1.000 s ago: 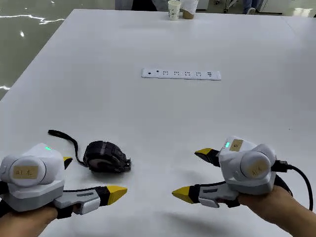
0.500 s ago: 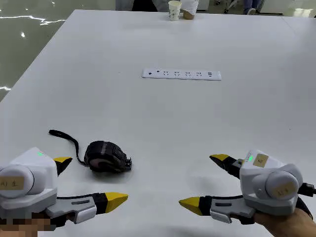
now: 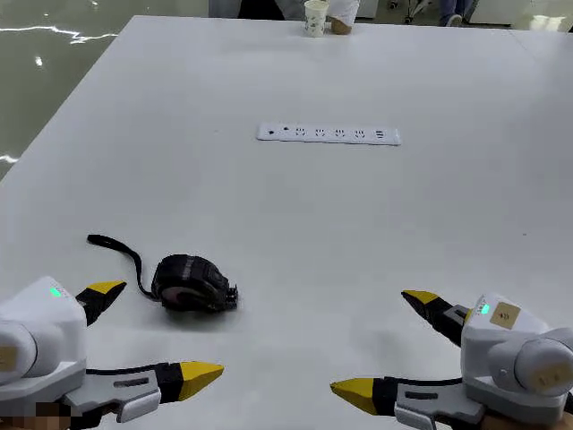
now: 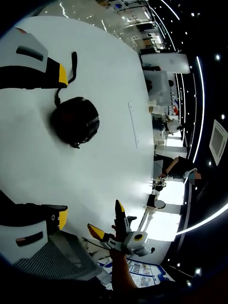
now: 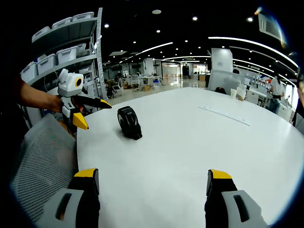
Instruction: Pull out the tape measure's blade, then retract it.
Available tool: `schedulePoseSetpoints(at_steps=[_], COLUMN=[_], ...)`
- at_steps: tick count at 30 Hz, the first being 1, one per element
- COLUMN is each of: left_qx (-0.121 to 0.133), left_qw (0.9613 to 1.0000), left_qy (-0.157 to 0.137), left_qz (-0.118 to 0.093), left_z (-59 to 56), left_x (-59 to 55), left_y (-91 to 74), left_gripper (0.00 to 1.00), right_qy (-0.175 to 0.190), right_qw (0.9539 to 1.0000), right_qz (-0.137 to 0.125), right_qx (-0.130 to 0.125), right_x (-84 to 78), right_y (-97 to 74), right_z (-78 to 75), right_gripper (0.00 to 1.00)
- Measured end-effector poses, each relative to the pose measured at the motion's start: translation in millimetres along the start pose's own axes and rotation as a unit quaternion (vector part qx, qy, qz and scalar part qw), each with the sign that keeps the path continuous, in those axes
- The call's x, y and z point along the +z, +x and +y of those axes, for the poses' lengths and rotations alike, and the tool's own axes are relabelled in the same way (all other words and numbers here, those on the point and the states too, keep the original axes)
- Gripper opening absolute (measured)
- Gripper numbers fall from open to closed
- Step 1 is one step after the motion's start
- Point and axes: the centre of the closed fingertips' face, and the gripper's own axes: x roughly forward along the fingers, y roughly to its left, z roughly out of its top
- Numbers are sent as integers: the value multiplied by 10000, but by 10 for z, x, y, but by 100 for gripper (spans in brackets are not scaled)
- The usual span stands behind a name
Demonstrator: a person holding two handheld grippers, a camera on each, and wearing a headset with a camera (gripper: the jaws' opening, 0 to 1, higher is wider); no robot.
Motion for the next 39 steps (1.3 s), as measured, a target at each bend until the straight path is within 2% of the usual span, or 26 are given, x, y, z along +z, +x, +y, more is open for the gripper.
schedulePoseSetpoints(at_steps=[10, 15, 21, 29, 39], left_qx=[-135, -68, -81, -206, -184], left_qw=[9997, 9998, 9999, 9998, 9998], left_qy=[-58, 65, 20, 42, 48], left_qz=[-178, -149, -79, 7, -45], left_z=[-54, -32, -21, -71, -70], left_x=[61, 68, 43, 9, 51], left_y=[15, 17, 11, 8, 7], left_gripper=[99, 99, 99, 99, 99], right_qy=[-56, -82, -80, -44, -27], right_qw=[10000, 10000, 10000, 10000, 10000], right_qz=[-30, -33, -48, -66, -41], right_qx=[1, 13, 8, 2, 6], right_x=[9, 21, 45, 55, 34], right_y=[-24, -10, 0, -4, -7], right_z=[7, 11, 6, -8, -21], right_gripper=[99, 99, 99, 99, 99])
